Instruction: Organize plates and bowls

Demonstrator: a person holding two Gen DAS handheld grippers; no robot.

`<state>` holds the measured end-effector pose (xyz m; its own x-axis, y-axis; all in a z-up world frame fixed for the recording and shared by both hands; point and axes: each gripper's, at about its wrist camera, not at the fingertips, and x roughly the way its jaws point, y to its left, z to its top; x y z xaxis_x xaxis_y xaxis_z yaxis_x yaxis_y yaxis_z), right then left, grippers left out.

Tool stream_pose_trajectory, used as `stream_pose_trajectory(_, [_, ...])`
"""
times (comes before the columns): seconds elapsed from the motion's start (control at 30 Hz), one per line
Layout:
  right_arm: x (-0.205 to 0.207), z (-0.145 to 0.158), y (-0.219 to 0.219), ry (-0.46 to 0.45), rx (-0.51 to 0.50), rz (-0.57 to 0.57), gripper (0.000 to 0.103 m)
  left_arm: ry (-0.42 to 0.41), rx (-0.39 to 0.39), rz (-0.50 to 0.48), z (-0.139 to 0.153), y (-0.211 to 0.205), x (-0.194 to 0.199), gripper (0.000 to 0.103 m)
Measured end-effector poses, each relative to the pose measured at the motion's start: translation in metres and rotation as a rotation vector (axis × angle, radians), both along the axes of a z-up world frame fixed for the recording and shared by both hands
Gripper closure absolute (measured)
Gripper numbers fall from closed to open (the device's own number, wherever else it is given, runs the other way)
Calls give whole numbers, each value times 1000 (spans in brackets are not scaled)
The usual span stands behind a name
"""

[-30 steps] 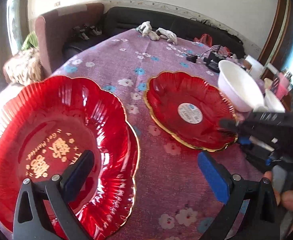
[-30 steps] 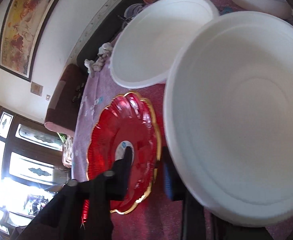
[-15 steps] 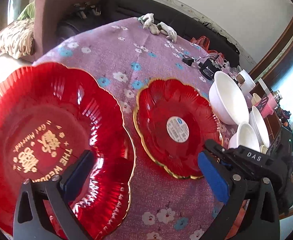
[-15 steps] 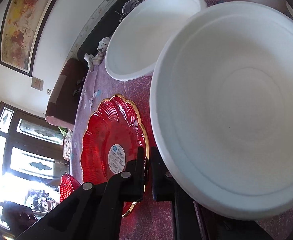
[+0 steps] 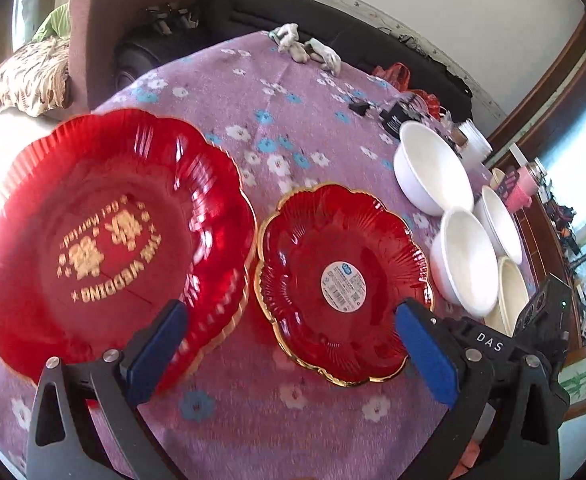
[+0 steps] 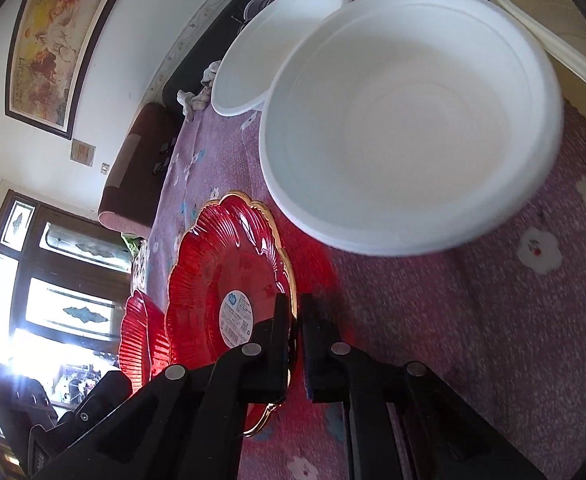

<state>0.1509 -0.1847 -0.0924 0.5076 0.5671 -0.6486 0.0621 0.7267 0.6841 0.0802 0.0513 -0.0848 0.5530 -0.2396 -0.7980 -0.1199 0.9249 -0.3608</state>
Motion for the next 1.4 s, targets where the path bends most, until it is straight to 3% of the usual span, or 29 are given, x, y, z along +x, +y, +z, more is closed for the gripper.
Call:
stream_pose_trajectory(0.17, [-28, -4, -18, 4, 28, 2, 97, 2, 48, -8, -2, -11, -21, 0])
stream_pose_trajectory(0.33, [-53, -4, -35, 11, 40, 10, 97, 29, -27, -10, 11, -8, -33, 0])
stream_pose_trajectory(0.57, [-58, -6, -45, 11, 59, 3, 97, -25, -100, -46, 51, -12, -56, 0])
stream_pose_trajectory(0.63, [-59, -7, -46, 10, 61, 5, 97, -8, -101, -82, 52, -22, -58, 0])
stream_pose_trajectory(0.8, [-64, -9, -53, 15, 71, 9, 97, 147, -143, -113, 11, -40, -44, 0])
stream_pose_trajectory(1.0, [-60, -8, -51, 15, 66, 9, 97, 238, -207, -61, -28, -37, -15, 0])
stream_pose_trajectory(1.1, [-59, -7, -50, 15, 66, 9, 97, 239, -248, -55, -37, -37, -3, 0])
stream_pose_trajectory(1.23, [-57, -6, -48, 16, 64, 9, 97, 196, -242, -84, -36, -40, 3, 1])
stream_pose_trajectory(1.4, [-55, -5, -46, 16, 58, 8, 97, 195, -152, -97, -34, -41, -2, 22])
